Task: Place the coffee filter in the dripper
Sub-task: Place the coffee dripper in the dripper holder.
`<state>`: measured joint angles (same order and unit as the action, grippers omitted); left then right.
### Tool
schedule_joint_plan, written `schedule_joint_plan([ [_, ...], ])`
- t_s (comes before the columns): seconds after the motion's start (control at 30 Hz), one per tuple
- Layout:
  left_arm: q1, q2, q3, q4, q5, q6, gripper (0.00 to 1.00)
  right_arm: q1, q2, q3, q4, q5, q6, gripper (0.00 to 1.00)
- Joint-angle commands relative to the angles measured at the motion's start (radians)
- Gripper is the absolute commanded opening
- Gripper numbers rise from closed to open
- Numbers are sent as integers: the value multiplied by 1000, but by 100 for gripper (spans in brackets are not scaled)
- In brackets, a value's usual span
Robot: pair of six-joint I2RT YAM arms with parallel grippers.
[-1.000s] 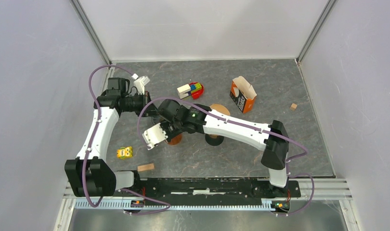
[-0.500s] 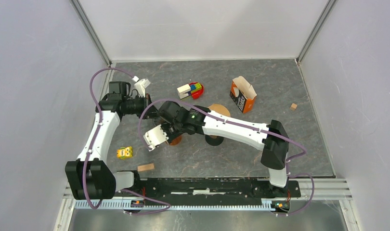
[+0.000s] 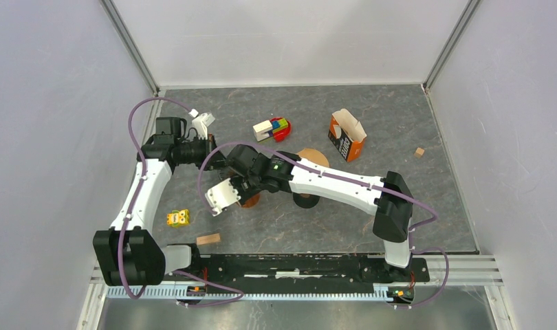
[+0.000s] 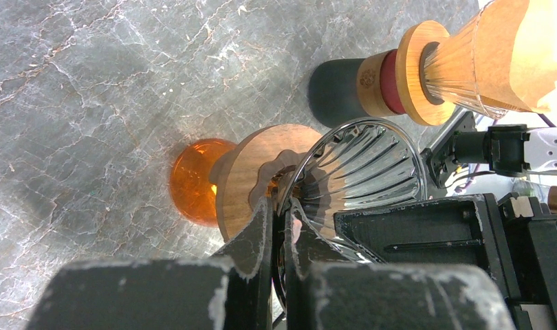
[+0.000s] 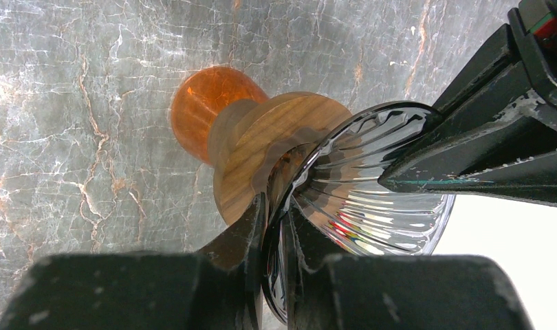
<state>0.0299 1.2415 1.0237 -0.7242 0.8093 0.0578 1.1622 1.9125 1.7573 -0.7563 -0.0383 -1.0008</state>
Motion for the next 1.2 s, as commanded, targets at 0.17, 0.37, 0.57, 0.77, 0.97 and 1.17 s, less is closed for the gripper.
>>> schedule_joint_plan([
  [0.17,-13,42,-21,-10,-189,59,2,-41,32,-32,-63,-52,64,0],
  [0.37,-14,29,-50,0,-199,73,2,-47,35,-46,-58,-62,68,0],
  [0.57,-18,33,-66,11,-206,75,2,-51,44,-68,-54,-71,70,0],
  [0.77,-18,26,-96,28,-219,83,2,-55,58,-65,-56,-86,74,0],
  [0.97,-18,19,-101,33,-222,85,2,-55,76,-61,-64,-90,76,0],
  [1.17,-17,30,-99,34,-234,79,2,-55,90,-48,-69,-91,77,0],
])
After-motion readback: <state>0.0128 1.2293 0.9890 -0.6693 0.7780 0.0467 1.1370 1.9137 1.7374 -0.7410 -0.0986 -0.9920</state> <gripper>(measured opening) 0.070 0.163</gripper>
